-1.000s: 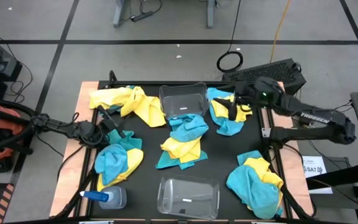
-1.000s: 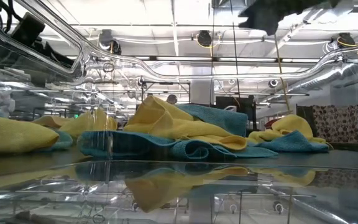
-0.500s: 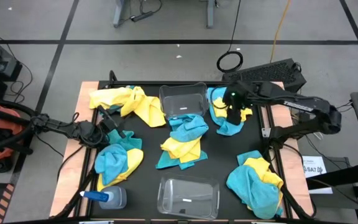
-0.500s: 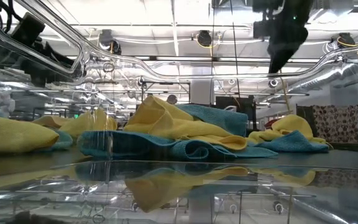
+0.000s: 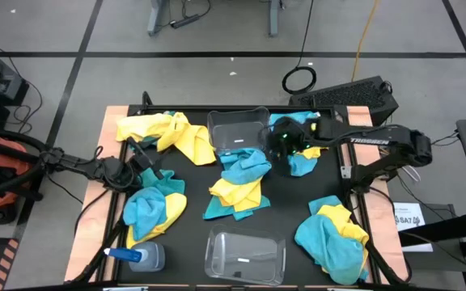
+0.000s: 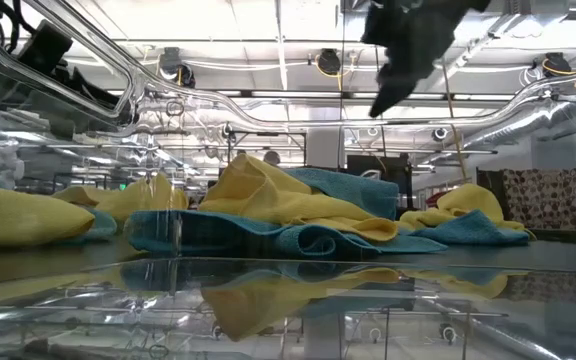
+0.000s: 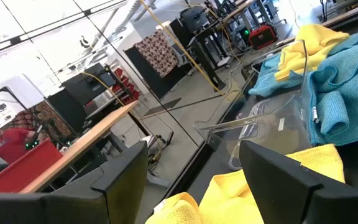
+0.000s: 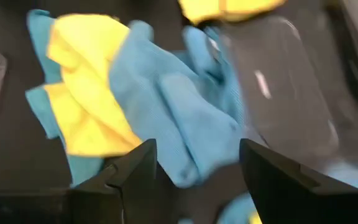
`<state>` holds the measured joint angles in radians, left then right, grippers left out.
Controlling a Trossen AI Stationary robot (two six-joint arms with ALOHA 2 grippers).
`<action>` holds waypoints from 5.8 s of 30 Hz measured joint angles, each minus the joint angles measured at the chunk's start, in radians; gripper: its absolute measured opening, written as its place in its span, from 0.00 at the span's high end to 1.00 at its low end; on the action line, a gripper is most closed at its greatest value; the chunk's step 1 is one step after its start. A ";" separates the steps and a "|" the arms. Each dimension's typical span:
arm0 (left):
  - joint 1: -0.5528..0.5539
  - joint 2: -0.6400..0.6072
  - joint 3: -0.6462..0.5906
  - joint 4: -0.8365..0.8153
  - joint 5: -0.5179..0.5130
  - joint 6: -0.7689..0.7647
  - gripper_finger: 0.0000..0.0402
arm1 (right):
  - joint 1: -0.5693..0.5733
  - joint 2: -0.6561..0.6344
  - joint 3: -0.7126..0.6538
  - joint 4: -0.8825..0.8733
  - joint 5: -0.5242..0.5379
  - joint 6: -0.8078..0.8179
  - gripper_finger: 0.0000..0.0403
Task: Sort microfiber towel by color & place in baskets
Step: Put the blue microfiber towel into the top transparent bin
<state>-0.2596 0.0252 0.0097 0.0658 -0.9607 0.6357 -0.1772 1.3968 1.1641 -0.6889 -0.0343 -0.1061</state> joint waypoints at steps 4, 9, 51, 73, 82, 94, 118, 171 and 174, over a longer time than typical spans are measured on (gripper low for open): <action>0.000 0.000 0.000 0.000 0.000 0.000 0.35 | 0.065 0.095 0.000 0.100 0.004 -0.039 0.45; 0.000 0.000 0.000 0.000 0.000 0.000 0.35 | 0.098 0.197 0.000 0.172 0.118 -0.094 0.45; 0.000 0.000 0.000 -0.003 0.000 0.000 0.35 | 0.161 0.105 0.171 0.181 0.216 -0.141 1.00; 0.000 0.000 0.000 -0.004 0.001 0.000 0.35 | 0.199 0.178 0.185 0.113 -0.050 -0.068 0.83; 0.000 0.000 0.000 -0.004 0.001 0.000 0.35 | 0.240 0.276 0.185 0.078 -0.034 -0.116 0.96; 0.000 0.000 0.000 -0.004 0.002 0.000 0.35 | 0.251 0.390 0.184 0.011 0.019 -0.104 0.42; 0.000 0.000 0.000 -0.004 0.002 0.000 0.35 | 0.262 0.321 0.184 0.003 0.113 -0.193 0.99; 0.000 0.000 0.000 -0.004 0.003 0.000 0.35 | 0.209 0.220 0.380 -0.096 0.265 -0.298 1.00; 0.000 0.000 0.000 -0.004 0.003 0.000 0.35 | 0.184 0.179 0.406 -0.043 0.356 -0.328 1.00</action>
<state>-0.2597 0.0254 0.0097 0.0619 -0.9577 0.6357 0.0068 1.5760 1.5704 -0.7317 0.3217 -0.4341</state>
